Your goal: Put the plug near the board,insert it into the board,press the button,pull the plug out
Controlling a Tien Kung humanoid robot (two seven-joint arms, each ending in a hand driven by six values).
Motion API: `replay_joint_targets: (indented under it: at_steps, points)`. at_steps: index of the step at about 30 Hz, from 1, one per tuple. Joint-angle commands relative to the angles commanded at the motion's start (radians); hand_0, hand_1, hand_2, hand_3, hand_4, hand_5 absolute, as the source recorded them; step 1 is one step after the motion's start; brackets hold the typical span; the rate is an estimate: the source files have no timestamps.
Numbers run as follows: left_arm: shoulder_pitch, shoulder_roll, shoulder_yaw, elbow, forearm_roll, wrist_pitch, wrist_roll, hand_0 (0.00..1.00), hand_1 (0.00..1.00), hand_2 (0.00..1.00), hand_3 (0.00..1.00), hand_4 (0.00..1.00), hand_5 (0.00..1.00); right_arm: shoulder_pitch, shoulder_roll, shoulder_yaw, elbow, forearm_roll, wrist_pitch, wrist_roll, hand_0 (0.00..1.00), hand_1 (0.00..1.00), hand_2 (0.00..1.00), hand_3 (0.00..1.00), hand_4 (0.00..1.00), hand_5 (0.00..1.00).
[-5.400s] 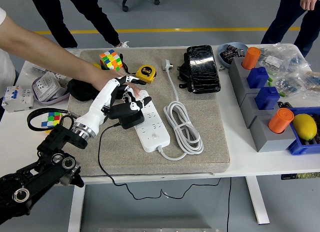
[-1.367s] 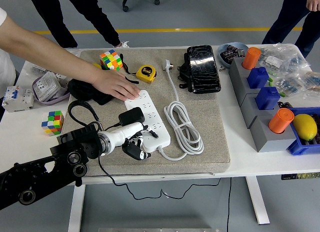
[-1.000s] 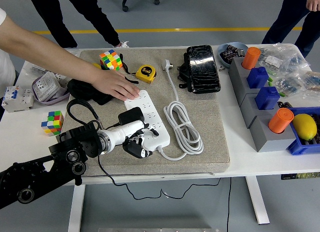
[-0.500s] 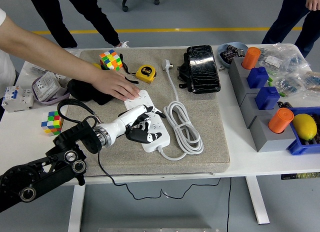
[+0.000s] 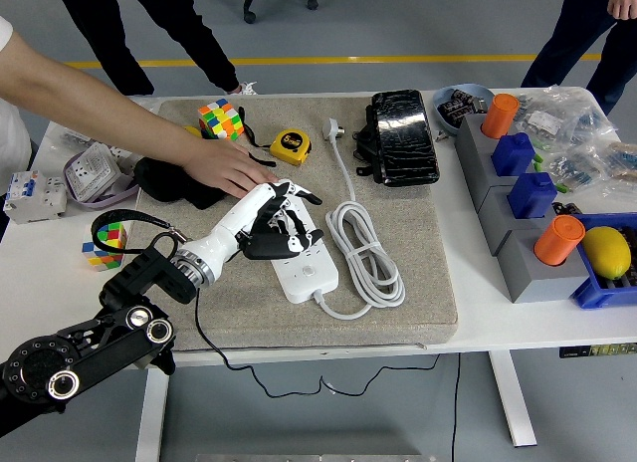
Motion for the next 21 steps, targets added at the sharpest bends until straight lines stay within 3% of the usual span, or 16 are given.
replay_joint_targets:
  at_steps: [1, 2, 7, 8, 13, 14, 20, 21]
  points:
    - [0.001, -0.001, 0.0, 0.003, 0.001, 0.012, -0.012, 0.307, 0.446, 0.494, 0.604, 0.796, 0.196, 0.0, 0.001, 0.002, 0.0, 0.0, 0.0, 0.0, 0.571, 0.651, 0.636, 0.544, 0.927, 0.487]
    - [0.001, -0.001, 0.0, 0.006, 0.004, 0.021, -0.021, 0.529, 0.574, 0.556, 0.581, 0.863, 0.246, 0.0, 0.001, 0.002, 0.0, 0.0, 0.0, 0.0, 0.571, 0.65, 0.636, 0.544, 0.928, 0.486]
    - [0.002, -0.003, -0.004, 0.019, 0.039, 0.054, -0.04, 0.529, 0.574, 0.556, 0.581, 0.863, 0.246, -0.001, 0.001, 0.005, 0.0, -0.001, 0.0, 0.0, 0.571, 0.65, 0.636, 0.544, 0.928, 0.486]
    - [0.002, -0.004, -0.005, 0.023, 0.048, 0.059, -0.042, 0.694, 0.682, 0.667, 0.625, 0.937, 0.28, -0.001, 0.001, 0.005, 0.0, -0.001, 0.0, 0.0, 0.572, 0.651, 0.636, 0.545, 0.927, 0.486]
    - [0.005, -0.006, -0.01, 0.042, 0.113, 0.074, -0.038, 0.694, 0.682, 0.667, 0.625, 0.937, 0.28, -0.002, 0.003, 0.005, 0.0, -0.001, 0.0, 0.0, 0.572, 0.651, 0.636, 0.545, 0.927, 0.486]
    - [0.005, -0.007, -0.011, 0.045, 0.127, 0.076, -0.035, 0.745, 0.735, 0.738, 0.674, 0.957, 0.296, -0.002, 0.003, 0.005, 0.0, -0.001, 0.0, 0.0, 0.57, 0.651, 0.637, 0.544, 0.927, 0.486]
    - [0.009, -0.01, -0.017, 0.066, 0.221, 0.082, -0.011, 0.745, 0.735, 0.738, 0.674, 0.957, 0.296, -0.004, 0.005, 0.006, 0.001, -0.002, 0.0, 0.0, 0.57, 0.651, 0.637, 0.544, 0.927, 0.486]
    - [0.009, -0.011, -0.019, 0.069, 0.232, 0.08, -0.004, 0.782, 0.782, 0.802, 0.777, 0.998, 0.329, -0.004, 0.004, 0.006, 0.001, -0.002, 0.0, 0.0, 0.571, 0.65, 0.636, 0.544, 0.928, 0.486]
